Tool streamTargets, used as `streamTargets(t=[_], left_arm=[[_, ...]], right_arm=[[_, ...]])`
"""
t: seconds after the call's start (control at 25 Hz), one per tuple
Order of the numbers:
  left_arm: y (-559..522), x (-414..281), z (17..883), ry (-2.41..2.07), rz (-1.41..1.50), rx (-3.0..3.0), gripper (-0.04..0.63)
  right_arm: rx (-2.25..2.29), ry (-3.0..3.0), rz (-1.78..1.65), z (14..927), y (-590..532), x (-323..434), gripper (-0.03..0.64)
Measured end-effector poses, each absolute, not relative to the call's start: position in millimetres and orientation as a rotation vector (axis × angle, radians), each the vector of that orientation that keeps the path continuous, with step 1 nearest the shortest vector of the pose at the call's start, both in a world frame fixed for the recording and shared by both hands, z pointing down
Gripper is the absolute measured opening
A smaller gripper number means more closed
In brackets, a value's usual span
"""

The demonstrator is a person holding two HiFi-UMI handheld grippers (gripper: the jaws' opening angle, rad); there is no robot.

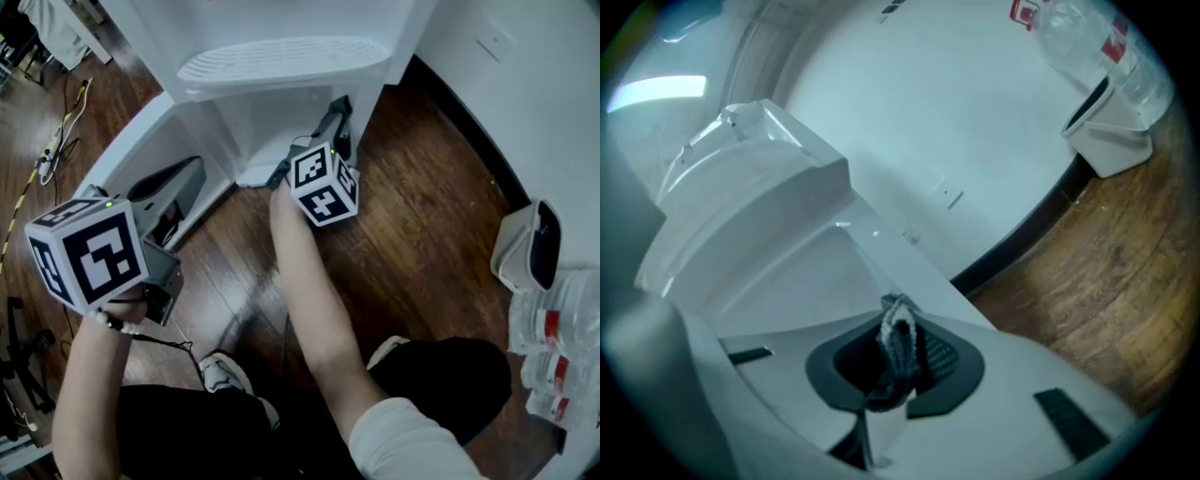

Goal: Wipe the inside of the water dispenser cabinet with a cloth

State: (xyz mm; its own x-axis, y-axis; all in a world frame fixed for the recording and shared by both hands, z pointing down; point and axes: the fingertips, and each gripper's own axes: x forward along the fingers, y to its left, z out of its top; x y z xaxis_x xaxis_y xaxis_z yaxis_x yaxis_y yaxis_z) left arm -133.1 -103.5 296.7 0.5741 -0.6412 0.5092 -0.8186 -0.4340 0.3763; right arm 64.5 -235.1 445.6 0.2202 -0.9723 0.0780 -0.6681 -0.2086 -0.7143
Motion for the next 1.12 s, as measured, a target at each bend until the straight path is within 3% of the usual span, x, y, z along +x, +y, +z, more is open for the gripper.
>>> streamTargets(t=[0.56,1.12], left_arm=[[-109,-132,300,-1.182,0.406,2.205,-0.003],[-116,-133,319,-1.156,0.397,2.162,-0.003]], right_arm=[[-1.745,1.618,-0.528,348,-237,56,0.040],[-2.042,1.859,-0.936,542,-250,20,0.037]])
